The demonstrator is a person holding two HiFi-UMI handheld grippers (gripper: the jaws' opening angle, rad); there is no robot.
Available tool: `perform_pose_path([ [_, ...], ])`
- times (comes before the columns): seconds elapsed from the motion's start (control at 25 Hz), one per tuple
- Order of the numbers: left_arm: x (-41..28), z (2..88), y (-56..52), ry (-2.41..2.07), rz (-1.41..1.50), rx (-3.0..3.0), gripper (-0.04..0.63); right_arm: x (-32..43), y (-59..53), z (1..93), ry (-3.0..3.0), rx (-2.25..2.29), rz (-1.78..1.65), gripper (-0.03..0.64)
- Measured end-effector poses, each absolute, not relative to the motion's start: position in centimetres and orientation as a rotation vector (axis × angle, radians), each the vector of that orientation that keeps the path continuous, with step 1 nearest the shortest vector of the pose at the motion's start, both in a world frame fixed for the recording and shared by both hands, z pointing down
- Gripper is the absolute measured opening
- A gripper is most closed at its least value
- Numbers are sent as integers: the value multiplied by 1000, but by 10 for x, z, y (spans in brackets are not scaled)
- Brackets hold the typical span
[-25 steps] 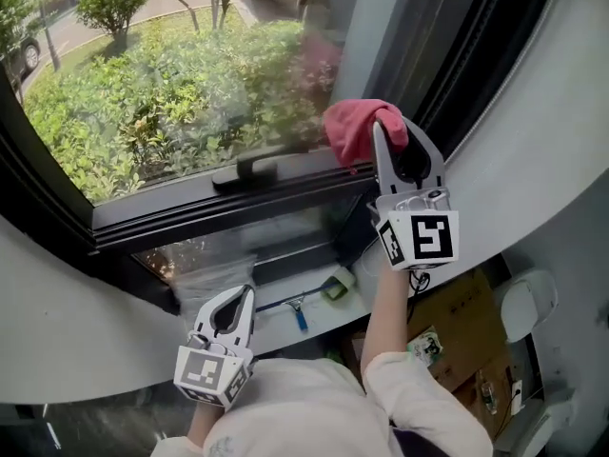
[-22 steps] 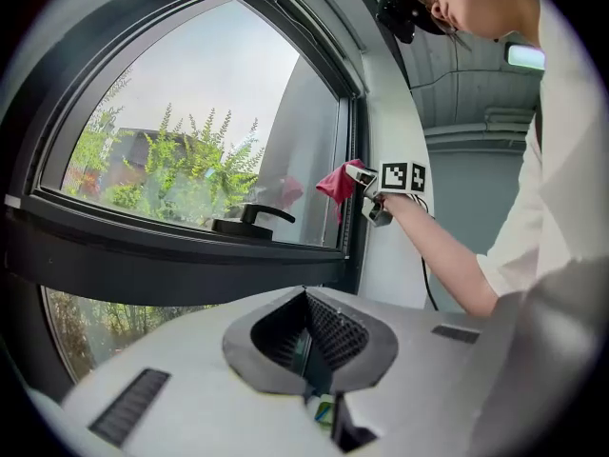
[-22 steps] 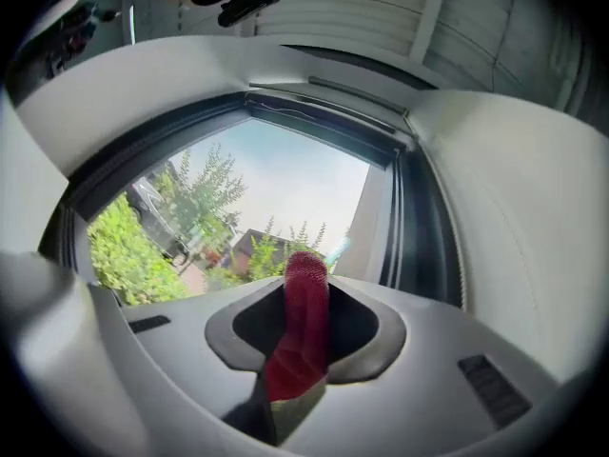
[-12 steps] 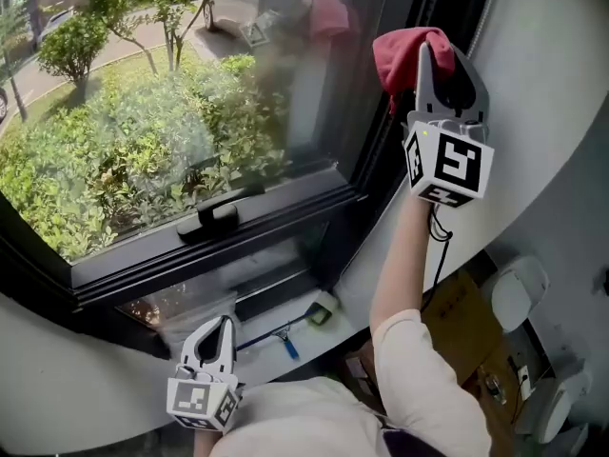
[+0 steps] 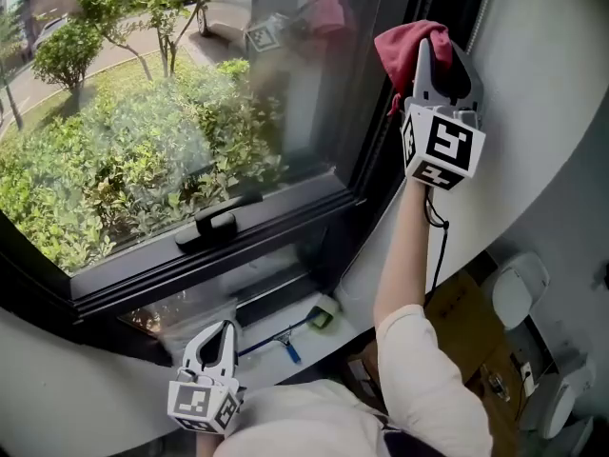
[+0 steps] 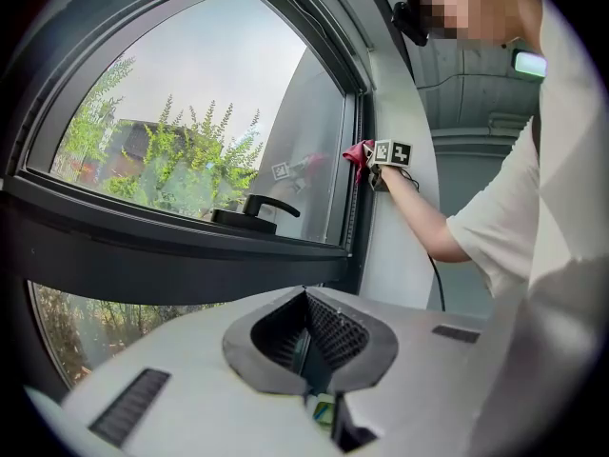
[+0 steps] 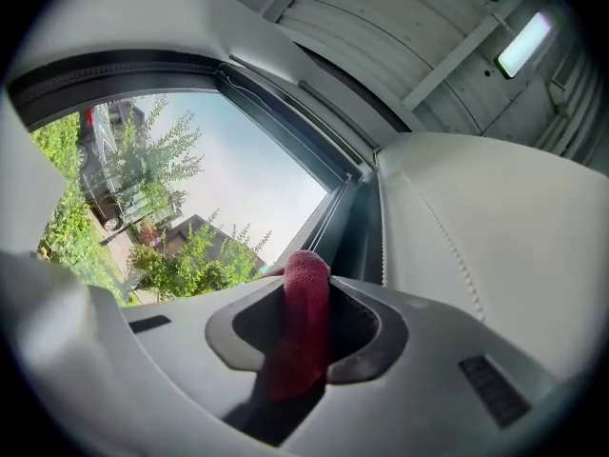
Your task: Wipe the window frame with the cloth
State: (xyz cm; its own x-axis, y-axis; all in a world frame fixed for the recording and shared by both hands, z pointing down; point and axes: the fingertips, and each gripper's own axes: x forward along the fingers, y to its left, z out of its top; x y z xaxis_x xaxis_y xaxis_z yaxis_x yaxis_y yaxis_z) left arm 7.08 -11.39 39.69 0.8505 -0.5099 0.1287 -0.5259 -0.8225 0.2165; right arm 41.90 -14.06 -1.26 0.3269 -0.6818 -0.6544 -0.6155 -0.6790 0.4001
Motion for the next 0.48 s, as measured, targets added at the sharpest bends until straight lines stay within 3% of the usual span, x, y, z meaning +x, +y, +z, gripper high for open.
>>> perform_pose_path([
  [0.48, 67, 396, -111, -774, 94, 2792, 9, 415, -146, 5, -1256, 2457, -1241, 101],
])
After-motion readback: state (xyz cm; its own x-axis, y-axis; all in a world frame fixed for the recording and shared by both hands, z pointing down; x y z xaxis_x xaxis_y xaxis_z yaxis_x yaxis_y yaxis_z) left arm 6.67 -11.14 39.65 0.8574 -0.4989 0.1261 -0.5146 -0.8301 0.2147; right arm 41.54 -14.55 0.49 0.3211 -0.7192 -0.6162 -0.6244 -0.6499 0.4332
